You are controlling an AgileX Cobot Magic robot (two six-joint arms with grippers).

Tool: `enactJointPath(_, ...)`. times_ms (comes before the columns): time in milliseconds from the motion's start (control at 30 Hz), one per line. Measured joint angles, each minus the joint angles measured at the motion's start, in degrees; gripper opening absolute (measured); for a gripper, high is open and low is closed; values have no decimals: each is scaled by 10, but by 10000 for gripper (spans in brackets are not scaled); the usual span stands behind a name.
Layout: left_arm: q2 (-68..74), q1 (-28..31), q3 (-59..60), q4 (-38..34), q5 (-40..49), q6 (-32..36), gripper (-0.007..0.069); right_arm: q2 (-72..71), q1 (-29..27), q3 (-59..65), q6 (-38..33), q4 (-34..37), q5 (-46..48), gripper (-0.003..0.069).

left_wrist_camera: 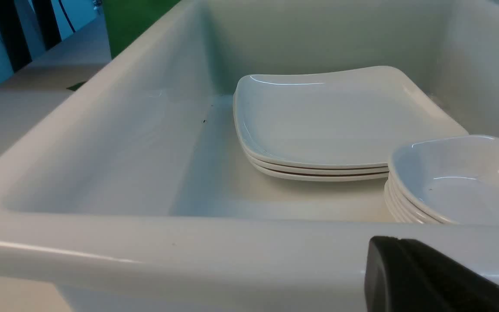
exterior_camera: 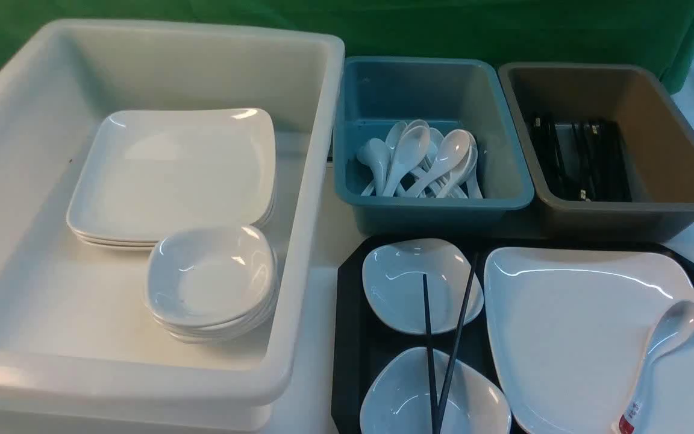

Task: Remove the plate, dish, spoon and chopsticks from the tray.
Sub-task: Use the right arm to grab a soup spoon from the plate

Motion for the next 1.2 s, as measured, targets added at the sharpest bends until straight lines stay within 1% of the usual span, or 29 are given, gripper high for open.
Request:
enactJointPath(700,0,0,0,6,-8,2,3,0,0,0,0,0,0,239)
enactJointPath(733,0,0,0,-2,-20,1,3,0,0,0,0,0,0,239)
enactJointPath(833,0,0,0,-60,-65,-23,3,0,0,0,0,0,0,239)
enactJointPath(867,0,0,0,-132,-113,-58,3,0,0,0,0,0,0,239)
enactJointPath(967,0,0,0,-208,-185,-104,3,0,0,0,0,0,0,239)
enactJointPath(1000,0,0,0,-222,-211,-122,3,0,0,0,0,0,0,239)
enactJointPath(1033,0,0,0,-224,-211,-124,3,0,0,0,0,0,0,239)
enactJointPath(1067,0,0,0,-232,-240,-138,3,0,0,0,0,0,0,239)
enactJointPath(1200,0,0,0,-237,-298,-158,3,0,0,0,-2,0,0,239)
